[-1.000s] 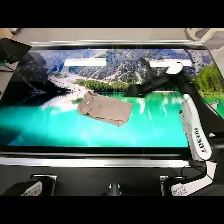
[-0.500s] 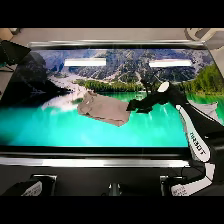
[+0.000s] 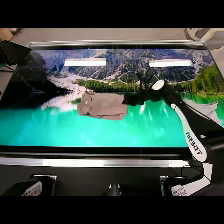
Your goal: Fold the shirts.
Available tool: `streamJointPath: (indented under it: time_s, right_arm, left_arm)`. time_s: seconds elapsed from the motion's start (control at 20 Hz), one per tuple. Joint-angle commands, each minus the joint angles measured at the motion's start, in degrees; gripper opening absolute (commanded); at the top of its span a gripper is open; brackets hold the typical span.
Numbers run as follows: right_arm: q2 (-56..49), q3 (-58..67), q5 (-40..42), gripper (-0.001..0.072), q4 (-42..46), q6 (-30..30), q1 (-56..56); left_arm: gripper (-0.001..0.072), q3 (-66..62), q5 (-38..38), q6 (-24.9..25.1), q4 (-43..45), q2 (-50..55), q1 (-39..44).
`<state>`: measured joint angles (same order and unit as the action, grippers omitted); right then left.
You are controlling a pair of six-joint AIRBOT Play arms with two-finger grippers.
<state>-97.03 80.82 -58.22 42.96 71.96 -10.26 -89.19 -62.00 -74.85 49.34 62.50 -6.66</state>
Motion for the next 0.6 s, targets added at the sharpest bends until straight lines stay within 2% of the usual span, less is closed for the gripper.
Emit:
streamJointPath:
  time_s: [0.0,0.3,0.55]
  right_arm:
    - [5.79,9.03,-6.58,0.0010,3.23,-3.34,6.99]
    - [16.87,16.13,-21.38,0.0010,11.04,0.07,31.78]
    - [20.48,16.13,-24.57,0.0010,12.46,0.00,50.21]
  left_arm:
    - [0.0024,0.02,0.02,0.59,0.02,0.00,-0.04]
    - [0.0024,1.46,0.07,0.59,0.02,0.42,-0.04]
    - [0.0024,5.86,0.02,0.55,-0.02,0.33,-0.04]
